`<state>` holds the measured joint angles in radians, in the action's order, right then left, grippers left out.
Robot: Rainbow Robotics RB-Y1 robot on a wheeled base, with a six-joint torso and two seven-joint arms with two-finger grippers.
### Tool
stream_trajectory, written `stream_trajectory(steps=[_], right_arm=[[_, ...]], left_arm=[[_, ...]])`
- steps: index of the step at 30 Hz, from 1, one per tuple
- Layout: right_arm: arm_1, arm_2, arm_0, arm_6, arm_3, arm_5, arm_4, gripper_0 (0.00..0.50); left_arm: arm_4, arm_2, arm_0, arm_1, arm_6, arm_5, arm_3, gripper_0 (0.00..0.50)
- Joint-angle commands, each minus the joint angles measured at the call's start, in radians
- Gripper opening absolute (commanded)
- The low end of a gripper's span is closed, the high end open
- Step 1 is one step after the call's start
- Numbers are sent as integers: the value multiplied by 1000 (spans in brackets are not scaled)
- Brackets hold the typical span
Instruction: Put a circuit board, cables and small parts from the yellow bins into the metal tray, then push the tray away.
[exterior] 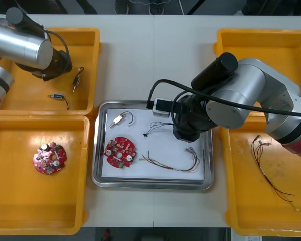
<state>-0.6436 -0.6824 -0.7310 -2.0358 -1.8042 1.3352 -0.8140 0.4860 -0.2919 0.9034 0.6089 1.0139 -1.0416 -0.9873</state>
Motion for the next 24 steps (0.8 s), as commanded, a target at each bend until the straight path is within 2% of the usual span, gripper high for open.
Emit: stream_trajectory(steps=[1,9,10,11,12,13,14,15,24], right_arm=[[-27,-25,7,-50,23,-28,3,0],[-27,-40,7,-50,48,-64,3,0],[-27,-40,7,-50,48,-64,3,0],[-28,-40,7,-47,48,-62,1,14],[-28,-40,7,-47,48,-62,-1,64],[-30,-42,7,-46,48,-62,-2,258],[-30,-40,5,-46,48,-62,-2,359],[-30,-40,5,-43,48,-62,-4,500],[-30,-16,5,-38,29,-65,-14,500]], left_arm=[[0,53,-9,45,-44,-133,-114,0],[11,132,-9,89,-29,-328,-252,0],[11,132,-9,89,-29,-328,-252,0],[13,143,-9,100,-26,-380,-297,0],[14,145,-9,103,-26,-403,-314,0],[16,148,-9,106,-26,-431,-335,0],[17,149,-9,109,-28,-443,-344,0],[25,163,-9,111,-26,-489,-378,0],[62,188,-9,117,-40,-710,-570,0]])
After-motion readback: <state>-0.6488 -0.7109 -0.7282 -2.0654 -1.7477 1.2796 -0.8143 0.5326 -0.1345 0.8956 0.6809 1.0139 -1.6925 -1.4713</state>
